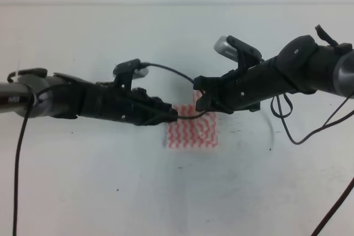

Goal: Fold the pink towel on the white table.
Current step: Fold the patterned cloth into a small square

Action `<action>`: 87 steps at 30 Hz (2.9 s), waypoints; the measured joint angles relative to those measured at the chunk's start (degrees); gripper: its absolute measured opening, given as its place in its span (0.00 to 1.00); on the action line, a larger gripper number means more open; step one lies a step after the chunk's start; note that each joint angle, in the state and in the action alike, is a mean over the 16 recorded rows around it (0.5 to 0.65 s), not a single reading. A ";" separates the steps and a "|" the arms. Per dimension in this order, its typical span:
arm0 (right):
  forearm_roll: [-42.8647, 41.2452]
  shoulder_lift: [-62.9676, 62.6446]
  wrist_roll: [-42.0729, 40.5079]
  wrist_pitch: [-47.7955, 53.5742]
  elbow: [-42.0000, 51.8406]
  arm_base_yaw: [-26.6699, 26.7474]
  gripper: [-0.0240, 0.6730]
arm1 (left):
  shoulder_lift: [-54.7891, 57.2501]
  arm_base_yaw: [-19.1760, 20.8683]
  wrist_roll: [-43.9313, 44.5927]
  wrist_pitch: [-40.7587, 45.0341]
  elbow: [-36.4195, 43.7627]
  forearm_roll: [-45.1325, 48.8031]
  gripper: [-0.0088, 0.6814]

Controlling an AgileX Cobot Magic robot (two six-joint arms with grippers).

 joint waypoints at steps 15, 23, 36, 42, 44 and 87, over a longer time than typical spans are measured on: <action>-0.02 0.15 -0.26 -0.02 0.01 -0.01 0.01 | -1.78 1.86 1.83 3.23 0.00 4.67 0.01; 0.02 0.13 -0.26 0.11 0.00 0.00 0.01 | 0.10 1.90 3.34 3.06 0.00 4.31 0.01; 0.27 0.42 -0.20 1.49 -2.42 0.85 0.01 | 1.38 1.90 3.35 3.05 0.00 3.72 0.00; 0.30 1.39 -0.12 1.91 -3.68 1.59 0.01 | 1.38 1.90 3.33 3.06 0.00 3.70 0.00; 0.32 1.78 -0.09 1.87 -3.87 1.77 0.01 | 1.38 1.90 3.32 3.06 0.00 3.70 0.00; 0.83 6.25 0.13 -0.09 -6.25 3.95 0.01 | 0.93 2.21 2.83 3.02 -0.01 3.13 0.00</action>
